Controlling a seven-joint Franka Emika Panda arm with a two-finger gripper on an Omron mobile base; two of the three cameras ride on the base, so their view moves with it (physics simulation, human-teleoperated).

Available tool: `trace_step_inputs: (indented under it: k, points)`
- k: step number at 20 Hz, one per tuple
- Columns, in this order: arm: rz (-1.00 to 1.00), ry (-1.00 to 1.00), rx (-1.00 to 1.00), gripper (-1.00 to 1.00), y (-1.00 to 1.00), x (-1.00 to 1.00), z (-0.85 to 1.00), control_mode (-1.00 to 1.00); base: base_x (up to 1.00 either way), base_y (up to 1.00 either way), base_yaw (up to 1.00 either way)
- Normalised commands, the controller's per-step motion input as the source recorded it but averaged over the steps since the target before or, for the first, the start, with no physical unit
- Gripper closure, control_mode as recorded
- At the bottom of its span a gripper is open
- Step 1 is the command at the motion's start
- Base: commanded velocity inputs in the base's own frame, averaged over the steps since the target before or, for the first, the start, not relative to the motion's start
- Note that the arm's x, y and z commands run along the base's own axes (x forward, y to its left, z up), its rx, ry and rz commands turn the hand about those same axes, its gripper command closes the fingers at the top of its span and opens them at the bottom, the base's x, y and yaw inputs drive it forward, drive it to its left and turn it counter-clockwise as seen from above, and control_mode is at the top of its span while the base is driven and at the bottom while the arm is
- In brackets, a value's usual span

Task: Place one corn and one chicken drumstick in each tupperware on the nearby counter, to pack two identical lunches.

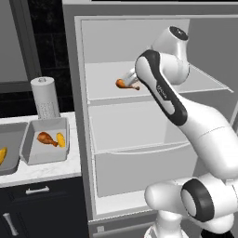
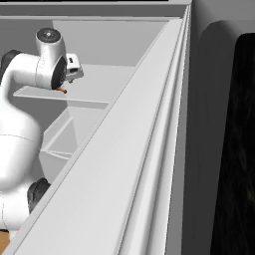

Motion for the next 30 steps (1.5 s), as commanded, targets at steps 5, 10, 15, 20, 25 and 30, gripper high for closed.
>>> trace_step_inputs:
  k: [5, 10, 15, 20, 25, 30]
  points:
    - [0.00, 0.21, 0.00, -1.00, 0.01, 0.48, 0.03, -1.00, 0.00, 0.00, 0.00]
    - [0.00, 0.09, -0.01, -1.00, 0.08, 0.05, -0.11, -1.00, 0.00, 0.00, 0.00]
    - [0.00, 0.00, -0.02, -1.00, 0.11, 0.00, -0.41, -1.00, 0.00, 0.00, 0.00]
    - [0.01, 0.00, 0.00, -1.00, 0.15, 0.15, -0.18, -1.00, 0.00, 0.00, 0.00]
    - [0.00, 0.02, 0.00, -1.00, 0.17, 0.59, 0.00, -1.00, 0.00, 0.00, 0.00]
    - [0.03, 0.01, 0.00, -1.00, 0.18, 0.24, -0.01, -1.00, 0.00, 0.00, 0.00]
